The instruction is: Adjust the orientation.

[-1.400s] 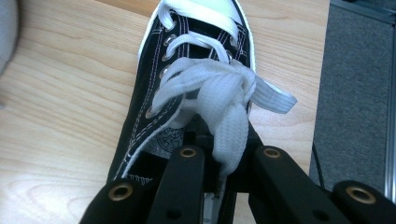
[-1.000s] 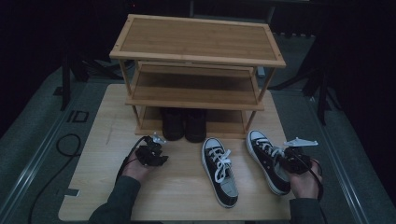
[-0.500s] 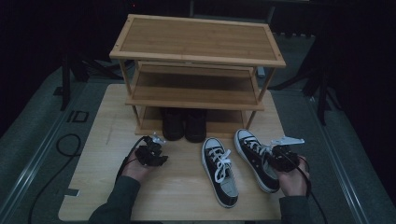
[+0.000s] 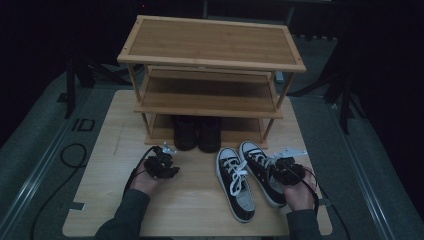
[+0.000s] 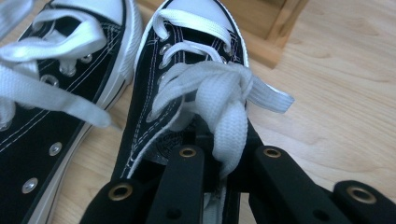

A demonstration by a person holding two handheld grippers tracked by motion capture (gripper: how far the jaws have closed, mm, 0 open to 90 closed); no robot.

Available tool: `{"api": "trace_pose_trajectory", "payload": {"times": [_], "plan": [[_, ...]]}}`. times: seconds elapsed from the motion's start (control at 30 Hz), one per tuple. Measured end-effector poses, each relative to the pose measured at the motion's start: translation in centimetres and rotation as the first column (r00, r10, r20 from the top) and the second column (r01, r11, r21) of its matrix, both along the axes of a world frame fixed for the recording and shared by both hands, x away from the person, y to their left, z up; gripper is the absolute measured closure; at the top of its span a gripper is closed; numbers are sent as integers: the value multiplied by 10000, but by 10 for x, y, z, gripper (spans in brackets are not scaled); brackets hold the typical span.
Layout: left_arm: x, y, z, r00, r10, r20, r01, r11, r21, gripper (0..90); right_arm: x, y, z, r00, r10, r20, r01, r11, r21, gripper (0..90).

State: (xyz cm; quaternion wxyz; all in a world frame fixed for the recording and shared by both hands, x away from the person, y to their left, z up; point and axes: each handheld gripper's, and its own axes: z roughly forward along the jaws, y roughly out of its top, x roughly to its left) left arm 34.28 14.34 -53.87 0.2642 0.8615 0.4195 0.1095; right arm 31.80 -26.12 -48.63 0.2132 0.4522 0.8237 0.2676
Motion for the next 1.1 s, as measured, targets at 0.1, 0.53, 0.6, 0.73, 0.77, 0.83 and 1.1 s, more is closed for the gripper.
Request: {"api": "trace_pose_trajectory", "payload": {"times": [0.1, 0.53, 0.6, 0.73, 0.77, 0.83, 1.1], "plan": [[0, 0, 0, 10000, 12, -4, -12, 10000, 20, 611, -2, 6, -4, 9999, 133, -62, -133, 9998, -112, 856], [0, -9, 3, 9998, -196, 27, 196, 9998, 12, 613, -9, 5, -8, 9959, 668, -604, -661, 9977, 140, 843], [0, -12, 3, 9997, -251, 54, 251, 9997, -33, 613, -10, 6, -8, 9935, 860, -747, -857, 9963, 67, 832], [-2, -20, 4, 9988, -493, 54, 494, 9988, -11, 613, -12, 7, -9, 9918, 958, -846, -956, 9954, 63, 825], [-2, -22, 4, 9984, -568, 55, 568, 9984, -32, 613, -12, 6, -9, 9916, 965, -861, -961, 9953, 83, 822], [-3, -27, 4, 9974, -725, 34, 725, 9974, 2, 613, -12, 6, -10, 9901, 1030, -948, -1015, 9946, 205, 806], [-5, -48, 3, 9923, -1237, -63, 1234, 9917, -356, 620, -15, -5, 3, 9824, 1514, -1090, -1433, 9865, 789, 533]]}}
